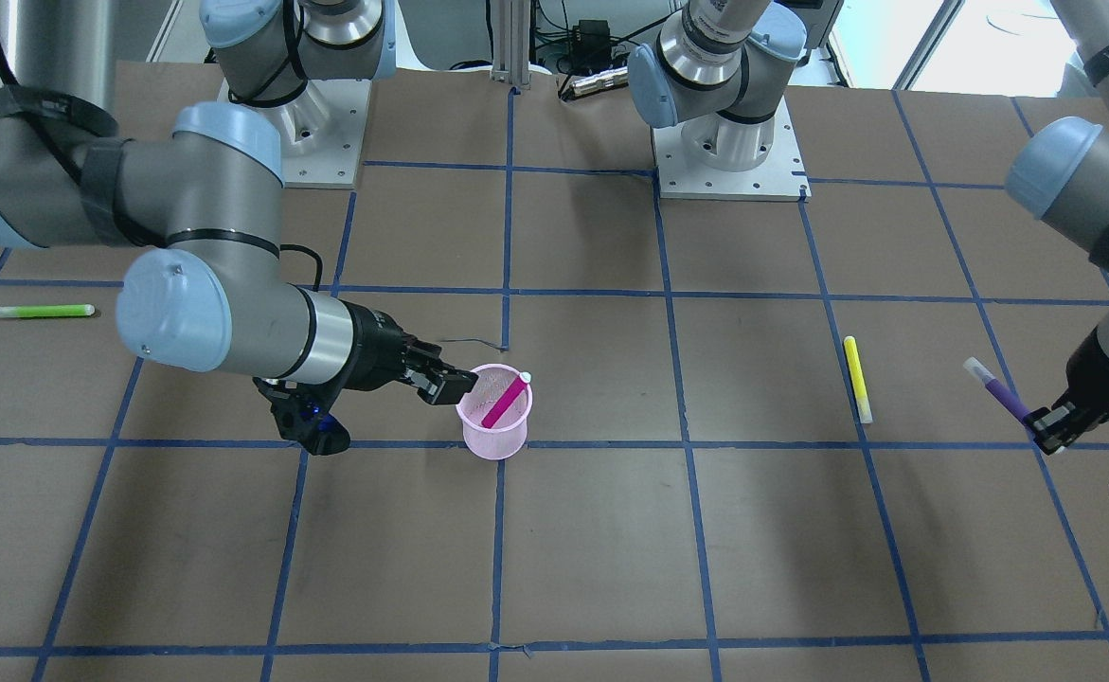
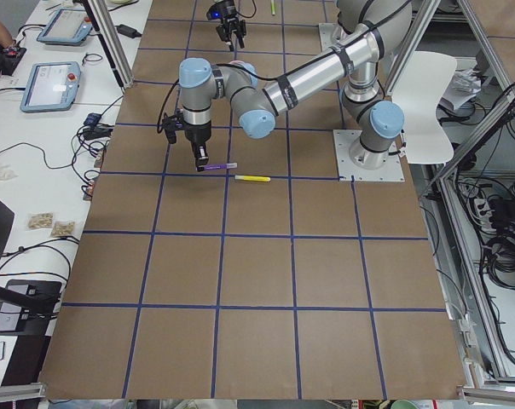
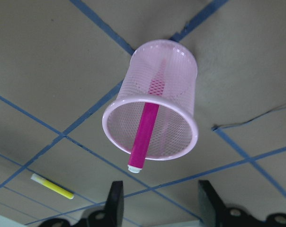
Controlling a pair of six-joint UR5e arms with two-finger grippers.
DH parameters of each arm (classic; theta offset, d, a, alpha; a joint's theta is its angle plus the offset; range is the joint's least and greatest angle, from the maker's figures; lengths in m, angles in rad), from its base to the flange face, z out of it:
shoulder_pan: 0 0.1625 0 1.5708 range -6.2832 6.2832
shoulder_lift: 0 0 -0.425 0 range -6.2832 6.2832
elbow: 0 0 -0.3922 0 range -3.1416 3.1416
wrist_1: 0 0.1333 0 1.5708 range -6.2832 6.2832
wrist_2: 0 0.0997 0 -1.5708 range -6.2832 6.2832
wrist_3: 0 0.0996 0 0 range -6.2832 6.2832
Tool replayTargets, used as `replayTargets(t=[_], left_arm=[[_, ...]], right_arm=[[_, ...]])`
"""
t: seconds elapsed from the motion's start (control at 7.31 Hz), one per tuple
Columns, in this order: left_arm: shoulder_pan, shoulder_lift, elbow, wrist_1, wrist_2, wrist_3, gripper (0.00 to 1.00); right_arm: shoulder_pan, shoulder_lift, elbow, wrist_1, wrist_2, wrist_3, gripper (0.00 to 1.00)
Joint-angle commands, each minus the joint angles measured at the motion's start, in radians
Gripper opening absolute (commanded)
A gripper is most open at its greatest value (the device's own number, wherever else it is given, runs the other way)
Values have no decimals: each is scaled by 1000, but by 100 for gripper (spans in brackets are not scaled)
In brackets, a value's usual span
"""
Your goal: Insert purple and pink pens into pink cup
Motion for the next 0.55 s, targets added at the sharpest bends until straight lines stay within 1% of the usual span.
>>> replayTargets(t=[0.0,0.14,0.27,0.41], left_arm=[[-92,10,0,120,3,-3,0],[-173,8,0,189,11,-7,0],[-242,4,-1,228,11,-60,0],[-299,-1,-5,248,10,-150,0]], right_arm=[[-67,-100,-12,27,-214,-275,97],[-112,-143,-20,37,-332,-412,100],[-132,-176,-23,45,-392,-516,100],[-123,-200,-56,39,-530,-586,100]])
